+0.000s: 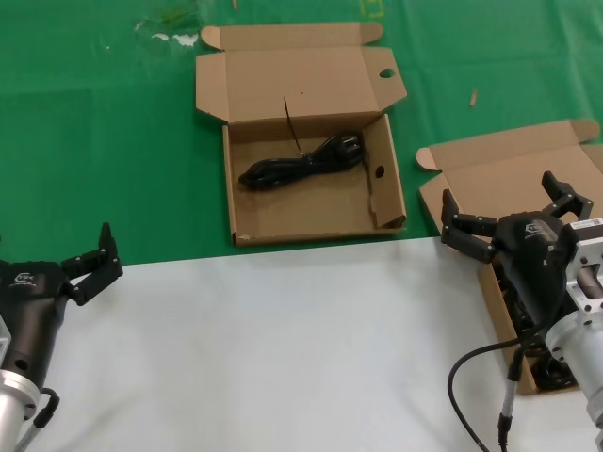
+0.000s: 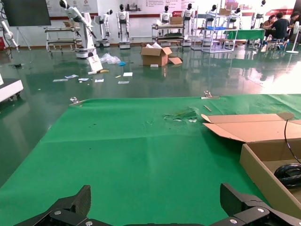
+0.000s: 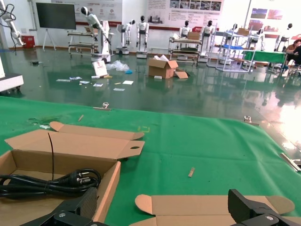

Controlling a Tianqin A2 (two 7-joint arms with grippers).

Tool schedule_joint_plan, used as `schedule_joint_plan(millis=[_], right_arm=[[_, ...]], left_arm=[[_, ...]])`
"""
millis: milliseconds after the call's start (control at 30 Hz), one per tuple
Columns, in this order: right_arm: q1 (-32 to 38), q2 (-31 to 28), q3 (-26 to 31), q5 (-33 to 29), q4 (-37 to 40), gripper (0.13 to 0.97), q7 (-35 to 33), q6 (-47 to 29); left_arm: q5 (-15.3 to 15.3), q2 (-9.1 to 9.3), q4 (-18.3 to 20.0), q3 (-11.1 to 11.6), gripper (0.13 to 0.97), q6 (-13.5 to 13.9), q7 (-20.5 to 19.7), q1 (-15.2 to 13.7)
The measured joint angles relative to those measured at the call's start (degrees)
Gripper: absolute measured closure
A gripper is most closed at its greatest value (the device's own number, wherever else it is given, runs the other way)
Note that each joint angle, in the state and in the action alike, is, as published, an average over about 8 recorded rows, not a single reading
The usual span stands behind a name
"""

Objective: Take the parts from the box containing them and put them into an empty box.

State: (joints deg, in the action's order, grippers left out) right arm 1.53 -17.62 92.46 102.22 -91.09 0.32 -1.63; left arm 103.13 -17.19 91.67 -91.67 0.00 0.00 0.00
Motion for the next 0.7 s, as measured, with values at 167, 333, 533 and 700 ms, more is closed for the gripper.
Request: schedule_joint_plan(millis=[167,333,533,700], right_arm=[[0.0,0.0,0.0,0.0,0.0,0.129,0.0,0.0],[0.0,0.0,0.0,0.0,0.0,0.129,0.0,0.0],[0.0,0.0,0.0,0.0,0.0,0.129,0.0,0.0],[0.0,0.0,0.0,0.0,0.0,0.129,0.0,0.0]], left_arm=[[0.0,0.0,0.0,0.0,0.132,0.0,0.0,0.0],[0.0,0.0,0.0,0.0,0.132,0.0,0.0,0.0],[0.0,0.0,0.0,0.0,0.132,0.0,0.0,0.0],[0.0,0.0,0.0,0.0,0.132,0.0,0.0,0.0]])
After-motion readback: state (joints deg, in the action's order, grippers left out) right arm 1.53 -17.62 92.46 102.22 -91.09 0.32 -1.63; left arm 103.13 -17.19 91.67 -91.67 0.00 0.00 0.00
